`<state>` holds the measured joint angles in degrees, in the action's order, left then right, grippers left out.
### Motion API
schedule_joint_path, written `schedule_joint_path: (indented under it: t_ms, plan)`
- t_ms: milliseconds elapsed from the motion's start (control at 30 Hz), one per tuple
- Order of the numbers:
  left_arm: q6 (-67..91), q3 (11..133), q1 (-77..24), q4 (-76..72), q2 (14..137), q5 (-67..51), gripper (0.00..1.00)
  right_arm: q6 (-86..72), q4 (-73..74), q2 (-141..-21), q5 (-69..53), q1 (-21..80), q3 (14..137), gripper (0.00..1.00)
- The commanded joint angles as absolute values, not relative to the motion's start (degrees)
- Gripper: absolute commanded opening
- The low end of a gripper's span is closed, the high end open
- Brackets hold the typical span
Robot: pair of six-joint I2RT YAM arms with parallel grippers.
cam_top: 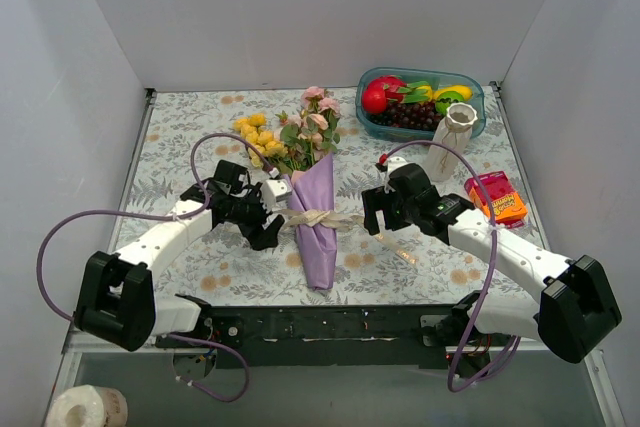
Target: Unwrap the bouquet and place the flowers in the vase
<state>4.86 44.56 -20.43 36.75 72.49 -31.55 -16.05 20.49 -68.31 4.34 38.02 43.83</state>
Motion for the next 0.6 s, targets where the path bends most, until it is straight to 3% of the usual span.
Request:
schedule_joint_path:
  t_ms: [0, 267, 567]
  plan:
    - [6.6, 43.9, -21.9, 30.6, 73.8, -28.7, 0.73, -14.9, 18.0, -67.9, 4.8, 38.4, 46.3, 0.95]
    - [6.9, 45.0, -24.8, 29.9, 79.9, -28.0, 0.61, -14.3, 18.0, -67.8, 5.5, 38.4, 45.9, 0.95]
    - [11.9, 43.3, -25.8, 19.4, 78.0, -20.7, 0.58, -13.9, 16.5, -67.9, 4.9, 38.4, 45.3, 0.95]
